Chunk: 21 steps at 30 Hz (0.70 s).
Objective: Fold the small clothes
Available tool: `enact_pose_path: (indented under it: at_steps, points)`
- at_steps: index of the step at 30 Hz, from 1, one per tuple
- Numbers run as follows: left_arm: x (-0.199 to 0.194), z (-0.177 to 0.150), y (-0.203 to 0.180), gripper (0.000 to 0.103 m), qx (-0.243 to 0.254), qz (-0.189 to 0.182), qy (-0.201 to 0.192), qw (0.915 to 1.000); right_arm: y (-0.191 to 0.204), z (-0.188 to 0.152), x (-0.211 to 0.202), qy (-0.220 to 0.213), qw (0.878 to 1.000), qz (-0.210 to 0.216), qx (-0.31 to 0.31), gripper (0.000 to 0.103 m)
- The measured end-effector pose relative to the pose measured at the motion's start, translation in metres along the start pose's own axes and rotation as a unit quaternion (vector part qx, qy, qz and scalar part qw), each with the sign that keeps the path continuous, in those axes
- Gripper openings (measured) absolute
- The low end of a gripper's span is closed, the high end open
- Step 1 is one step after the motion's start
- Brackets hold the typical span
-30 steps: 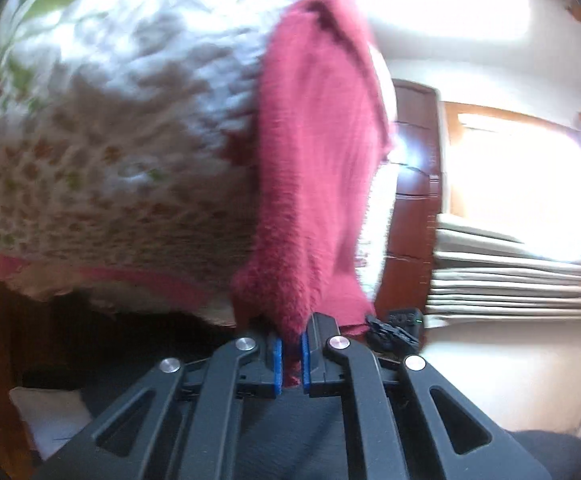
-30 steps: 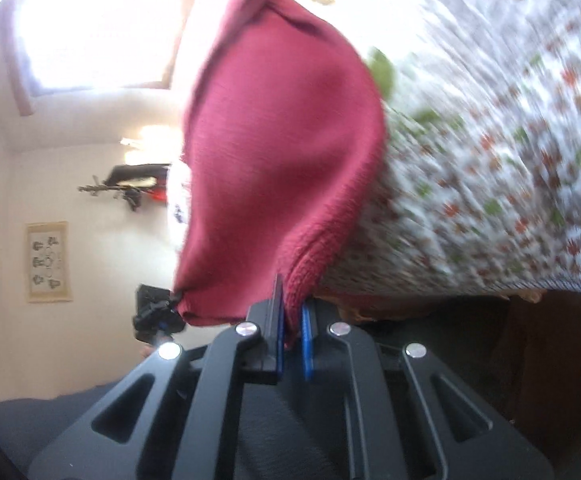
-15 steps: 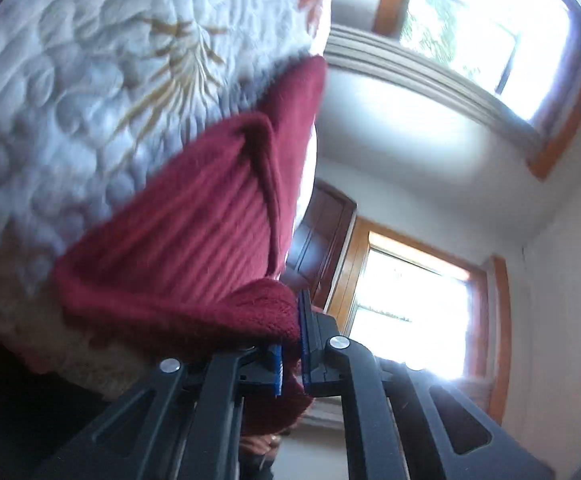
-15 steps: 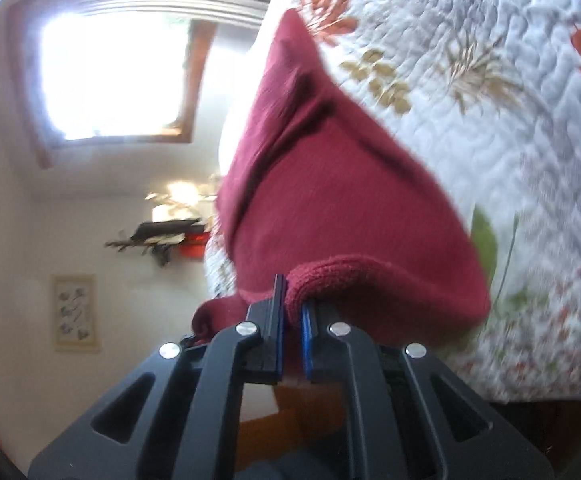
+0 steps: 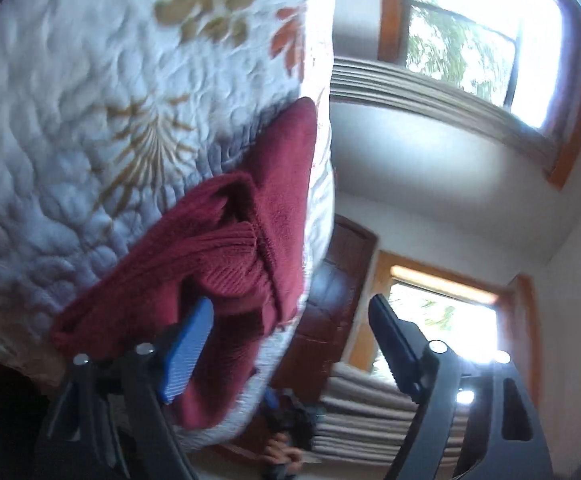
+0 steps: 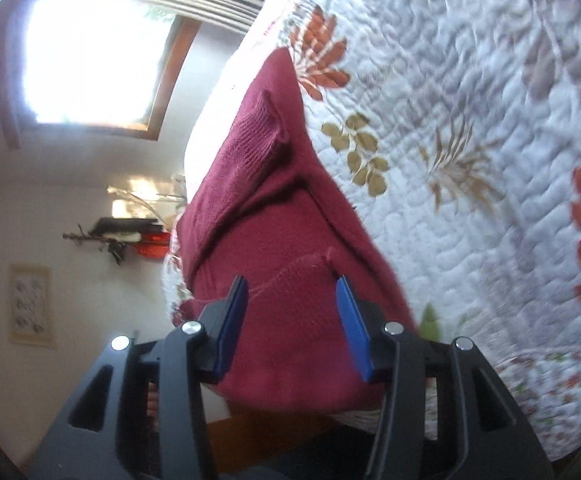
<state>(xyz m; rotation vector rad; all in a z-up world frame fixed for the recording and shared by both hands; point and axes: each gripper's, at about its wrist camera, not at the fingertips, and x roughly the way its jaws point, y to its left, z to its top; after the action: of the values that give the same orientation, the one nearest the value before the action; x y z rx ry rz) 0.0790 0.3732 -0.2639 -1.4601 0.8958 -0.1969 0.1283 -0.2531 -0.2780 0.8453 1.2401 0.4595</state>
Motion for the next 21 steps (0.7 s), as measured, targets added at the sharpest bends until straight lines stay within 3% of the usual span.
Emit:
enact_pose_path:
  at_steps: [2, 5, 7, 9, 11, 12, 15, 16, 17, 19, 21]
  points:
    - [0.012, 0.001, -0.021, 0.090, 0.064, 0.071, 0.005, 0.9954, 0.007, 0.001, -0.002, 0.009, 0.998, -0.039, -0.056, 0.048]
    - [0.024, -0.009, -0.037, 0.092, 0.147, 0.173, 0.031, 0.9735, 0.020, -0.003, 0.012, 0.052, 0.986, -0.067, -0.140, 0.052]
    - [0.029, -0.010, -0.039, 0.093, 0.185, 0.224, 0.053, 0.9553, 0.028, -0.009, 0.021, 0.071, 0.976, -0.080, -0.188, 0.056]
    - [0.035, -0.019, -0.040, 0.094, 0.237, 0.275, 0.062, 0.9297, 0.034, -0.009, 0.036, 0.080, 0.966, -0.095, -0.228, 0.058]
    - [0.052, -0.023, -0.042, 0.096, 0.283, 0.313, 0.071, 0.9040, 0.036, -0.007, 0.052, 0.092, 0.958, -0.108, -0.251, 0.061]
    - [0.047, -0.028, -0.037, 0.097, 0.295, 0.325, 0.076, 0.8952, 0.034, -0.005, 0.063, 0.102, 0.956, -0.111, -0.253, 0.061]
    - [0.058, -0.021, -0.029, 0.097, 0.307, 0.339, 0.091, 0.8846, 0.035, -0.005, 0.085, 0.121, 0.949, -0.129, -0.263, 0.059]
    - [0.059, -0.020, -0.027, 0.097, 0.309, 0.340, 0.093, 0.8835, 0.035, -0.006, 0.090, 0.130, 0.946, -0.135, -0.263, 0.044]
    - [0.064, -0.014, -0.025, 0.097, 0.310, 0.340, 0.096, 0.8827, 0.034, -0.007, 0.098, 0.144, 0.945, -0.139, -0.260, 0.012]
    - [0.065, -0.006, -0.025, 0.097, 0.313, 0.343, 0.099, 0.8801, 0.038, -0.010, 0.099, 0.140, 0.939, -0.160, -0.270, 0.007]
    - [0.061, -0.004, -0.029, 0.097, 0.328, 0.343, 0.100, 0.8747, 0.036, -0.007, 0.083, 0.111, 0.944, -0.169, -0.261, 0.007]
